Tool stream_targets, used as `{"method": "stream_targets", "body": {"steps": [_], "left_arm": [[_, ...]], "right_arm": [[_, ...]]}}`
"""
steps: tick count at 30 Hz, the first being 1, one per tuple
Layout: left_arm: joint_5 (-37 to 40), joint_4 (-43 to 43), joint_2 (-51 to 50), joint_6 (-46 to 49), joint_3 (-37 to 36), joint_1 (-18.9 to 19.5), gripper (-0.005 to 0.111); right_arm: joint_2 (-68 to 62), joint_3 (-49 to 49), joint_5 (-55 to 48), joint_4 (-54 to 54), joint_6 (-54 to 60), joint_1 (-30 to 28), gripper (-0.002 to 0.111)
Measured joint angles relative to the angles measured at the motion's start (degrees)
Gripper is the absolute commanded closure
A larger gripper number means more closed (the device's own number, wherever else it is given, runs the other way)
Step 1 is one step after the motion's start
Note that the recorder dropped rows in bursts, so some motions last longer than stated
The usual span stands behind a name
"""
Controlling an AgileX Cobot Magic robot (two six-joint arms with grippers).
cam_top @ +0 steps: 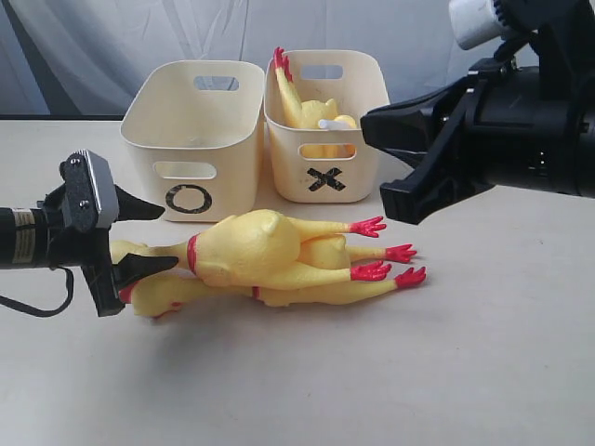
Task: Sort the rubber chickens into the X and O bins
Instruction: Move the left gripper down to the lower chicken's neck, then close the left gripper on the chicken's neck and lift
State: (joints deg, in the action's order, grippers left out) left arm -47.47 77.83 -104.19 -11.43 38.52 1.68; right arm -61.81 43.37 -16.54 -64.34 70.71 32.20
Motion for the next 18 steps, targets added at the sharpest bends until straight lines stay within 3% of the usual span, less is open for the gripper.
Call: {"method": "stream_targets", "body": {"steps": [9,18], "left_arm": [[-0.82,0.56,-1.61,0.11,1.17,-0.13,0.041],[1.44,0.80,-3.87,0.11,2.98,-4.66,0.047]], "right_arm": [[0.00,0.00,0.00,-0.45,0.00,0.00,0.108],[0.00,0.00,0.00,-0.47,0.00,0.00,0.108]]}}
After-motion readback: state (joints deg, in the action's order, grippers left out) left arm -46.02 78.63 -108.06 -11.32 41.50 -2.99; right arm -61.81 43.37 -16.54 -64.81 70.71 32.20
